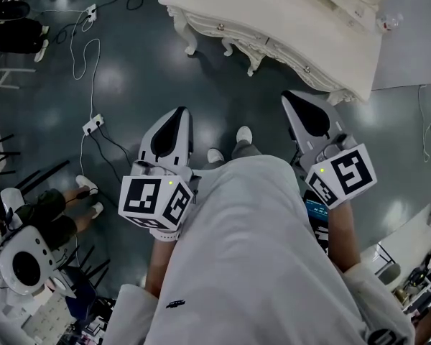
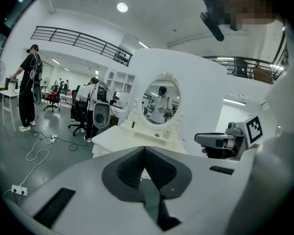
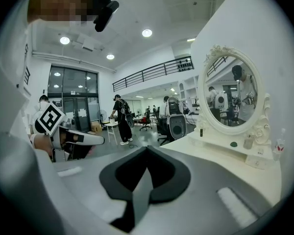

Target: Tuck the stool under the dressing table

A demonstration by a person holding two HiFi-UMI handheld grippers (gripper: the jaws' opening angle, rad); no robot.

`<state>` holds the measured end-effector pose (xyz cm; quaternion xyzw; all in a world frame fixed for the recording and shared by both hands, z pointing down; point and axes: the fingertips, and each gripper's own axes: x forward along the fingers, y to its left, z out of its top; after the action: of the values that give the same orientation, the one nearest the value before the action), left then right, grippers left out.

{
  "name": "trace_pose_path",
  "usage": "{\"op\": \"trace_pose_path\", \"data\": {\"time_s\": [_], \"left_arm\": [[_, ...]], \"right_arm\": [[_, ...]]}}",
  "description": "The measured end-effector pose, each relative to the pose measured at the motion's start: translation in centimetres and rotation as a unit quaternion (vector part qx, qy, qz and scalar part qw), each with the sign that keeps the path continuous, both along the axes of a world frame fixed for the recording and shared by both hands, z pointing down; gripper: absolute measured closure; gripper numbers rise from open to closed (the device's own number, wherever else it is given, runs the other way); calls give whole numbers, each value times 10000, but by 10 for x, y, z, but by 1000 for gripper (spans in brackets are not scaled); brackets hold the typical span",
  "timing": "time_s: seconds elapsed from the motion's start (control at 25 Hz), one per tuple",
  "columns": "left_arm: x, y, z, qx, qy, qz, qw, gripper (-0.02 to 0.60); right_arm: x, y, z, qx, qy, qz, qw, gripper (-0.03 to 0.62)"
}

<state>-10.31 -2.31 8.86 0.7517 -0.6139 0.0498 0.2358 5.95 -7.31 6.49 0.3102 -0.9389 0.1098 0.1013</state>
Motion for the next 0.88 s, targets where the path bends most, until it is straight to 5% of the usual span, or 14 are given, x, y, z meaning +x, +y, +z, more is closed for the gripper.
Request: {"op": "trace_pose_path", "data": {"time_s": [0.88], "left_arm": [[-13,37,-5,7,28,151,9999,575]], "right_arm": [[-19,41,-6,-10,-72,135,9999,582]]}}
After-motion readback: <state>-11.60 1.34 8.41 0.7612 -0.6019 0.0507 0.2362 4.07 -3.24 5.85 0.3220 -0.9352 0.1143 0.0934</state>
